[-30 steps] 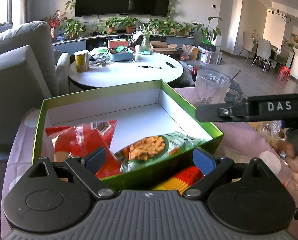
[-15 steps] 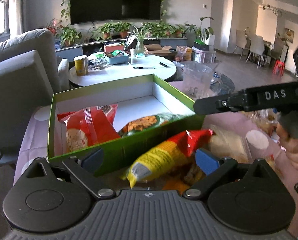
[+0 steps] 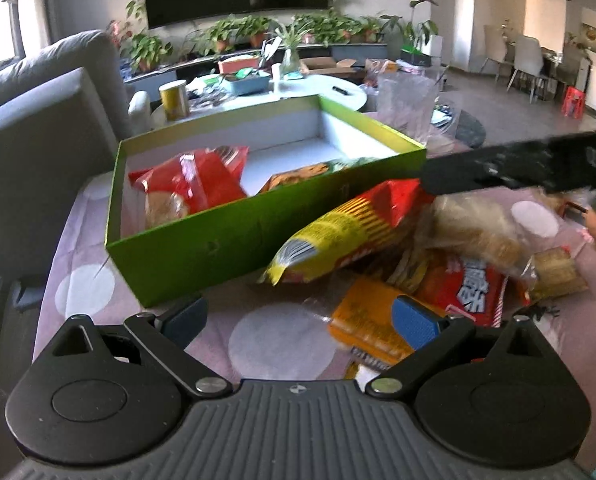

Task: Organize snacks
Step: 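Return the right gripper to the pile and grasp the yellow-red striped bag, then lift the striped bag over the box rim and lower it inside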

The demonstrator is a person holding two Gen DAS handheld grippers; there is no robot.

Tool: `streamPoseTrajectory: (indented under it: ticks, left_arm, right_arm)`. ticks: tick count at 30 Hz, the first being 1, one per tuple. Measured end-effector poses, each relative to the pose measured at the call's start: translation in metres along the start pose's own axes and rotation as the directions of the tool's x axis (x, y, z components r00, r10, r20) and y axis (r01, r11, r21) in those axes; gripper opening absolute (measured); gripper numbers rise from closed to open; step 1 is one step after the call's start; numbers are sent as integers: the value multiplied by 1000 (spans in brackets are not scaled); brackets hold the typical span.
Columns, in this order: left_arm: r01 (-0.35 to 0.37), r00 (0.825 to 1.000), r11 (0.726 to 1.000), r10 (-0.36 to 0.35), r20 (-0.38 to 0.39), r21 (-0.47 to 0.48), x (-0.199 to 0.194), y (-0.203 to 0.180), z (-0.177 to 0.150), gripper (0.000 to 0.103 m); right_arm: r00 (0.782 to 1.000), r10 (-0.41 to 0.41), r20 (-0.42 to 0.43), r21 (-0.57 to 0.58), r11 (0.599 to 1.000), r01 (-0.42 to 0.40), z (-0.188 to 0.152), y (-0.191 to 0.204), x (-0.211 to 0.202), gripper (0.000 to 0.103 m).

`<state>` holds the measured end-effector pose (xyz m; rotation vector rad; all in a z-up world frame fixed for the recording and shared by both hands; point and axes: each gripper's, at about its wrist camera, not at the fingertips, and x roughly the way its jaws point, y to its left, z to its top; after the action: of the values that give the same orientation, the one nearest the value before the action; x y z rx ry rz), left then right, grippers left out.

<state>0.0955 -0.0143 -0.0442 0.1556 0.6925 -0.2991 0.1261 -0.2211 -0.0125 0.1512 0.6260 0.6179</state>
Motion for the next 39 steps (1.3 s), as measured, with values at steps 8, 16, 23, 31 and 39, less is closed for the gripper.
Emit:
streamPoseTrajectory:
  ticks: [8, 16, 23, 31, 39]
  left_arm:
    - [1, 1000, 999, 0, 16, -43, -2, 5, 0, 97]
    - [1, 1000, 998, 1, 22, -62, 4, 6, 1, 88]
    - [19, 999, 994, -15, 36, -107, 14, 13, 10, 74]
    - [24, 999, 994, -19, 45, -105, 26, 11, 18, 69]
    - [11, 998, 998, -7, 58, -67, 28, 3, 27, 65]
  right_arm:
    - [999, 9, 33, -147, 989, -4, -17, 10, -7, 78]
    - [998, -51, 27, -219, 974, 55, -24, 11, 3, 78]
    - [997, -76, 13, -240, 968, 77, -25, 12, 16, 78]
    - [999, -46, -18, -138, 989, 43, -20, 5, 29, 78]
    - [1000, 0, -6, -19, 1000, 0, -11, -3, 28, 78]
